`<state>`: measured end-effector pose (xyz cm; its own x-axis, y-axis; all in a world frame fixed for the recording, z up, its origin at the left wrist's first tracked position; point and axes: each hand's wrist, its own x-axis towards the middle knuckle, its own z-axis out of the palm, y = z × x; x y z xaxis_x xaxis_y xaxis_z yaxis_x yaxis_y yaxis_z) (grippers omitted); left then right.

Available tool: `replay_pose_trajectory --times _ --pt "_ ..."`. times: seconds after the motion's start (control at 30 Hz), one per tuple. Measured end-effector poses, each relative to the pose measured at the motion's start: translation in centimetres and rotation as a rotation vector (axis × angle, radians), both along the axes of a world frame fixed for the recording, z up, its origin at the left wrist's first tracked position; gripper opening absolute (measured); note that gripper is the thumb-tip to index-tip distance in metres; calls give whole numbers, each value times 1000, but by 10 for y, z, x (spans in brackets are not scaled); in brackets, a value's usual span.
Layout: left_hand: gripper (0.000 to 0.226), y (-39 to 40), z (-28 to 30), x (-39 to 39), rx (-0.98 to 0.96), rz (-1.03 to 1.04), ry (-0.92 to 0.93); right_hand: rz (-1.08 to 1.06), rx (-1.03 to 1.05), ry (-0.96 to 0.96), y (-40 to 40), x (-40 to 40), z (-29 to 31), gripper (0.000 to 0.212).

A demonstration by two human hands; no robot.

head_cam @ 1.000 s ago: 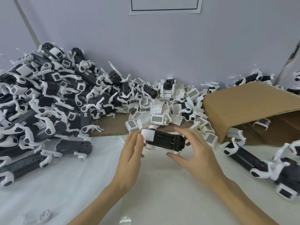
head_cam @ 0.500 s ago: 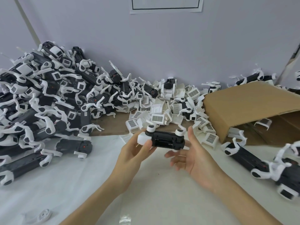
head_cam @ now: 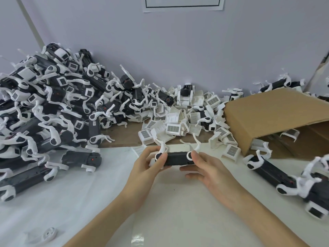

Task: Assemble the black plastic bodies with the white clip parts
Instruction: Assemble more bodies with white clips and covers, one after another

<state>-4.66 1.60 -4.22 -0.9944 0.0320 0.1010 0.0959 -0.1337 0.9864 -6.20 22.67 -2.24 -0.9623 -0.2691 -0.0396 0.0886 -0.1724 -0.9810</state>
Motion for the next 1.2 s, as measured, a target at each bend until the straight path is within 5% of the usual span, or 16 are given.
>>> replay_pose_trajectory --times 0.13,0.3,0.5,0.63,0.77,0.83,0.9,1.07,1.2 --pt "56 -3 2 -1 77 3 -23 48 67 71 0 1 1 52" --pt "61 -6 7 -2 232 -8 -57 102 -86 28 -3 3 1 45" --pt "54 -9 19 -4 64 -91 -29 246 -131 -47 9 -2 3 54" --pt "73 -9 25 -4 202 -65 -202 277 -138 13 13 -4 -1 75" --pt "35 -8 22 0 61 51 -69 319 -184 -27 11 -8 -3 81" --pt "16 -6 18 3 -17 74 39 317 -316 -82 8 -8 -1 59" --pt "32 -2 19 7 -81 78 169 226 -383 -127 6 -9 -2 39" --pt "48 19 22 21 -436 102 524 88 -354 -272 1 -7 -8 61" --pt "51 28 27 30 -481 108 559 76 -356 -306 4 -7 -10 56"
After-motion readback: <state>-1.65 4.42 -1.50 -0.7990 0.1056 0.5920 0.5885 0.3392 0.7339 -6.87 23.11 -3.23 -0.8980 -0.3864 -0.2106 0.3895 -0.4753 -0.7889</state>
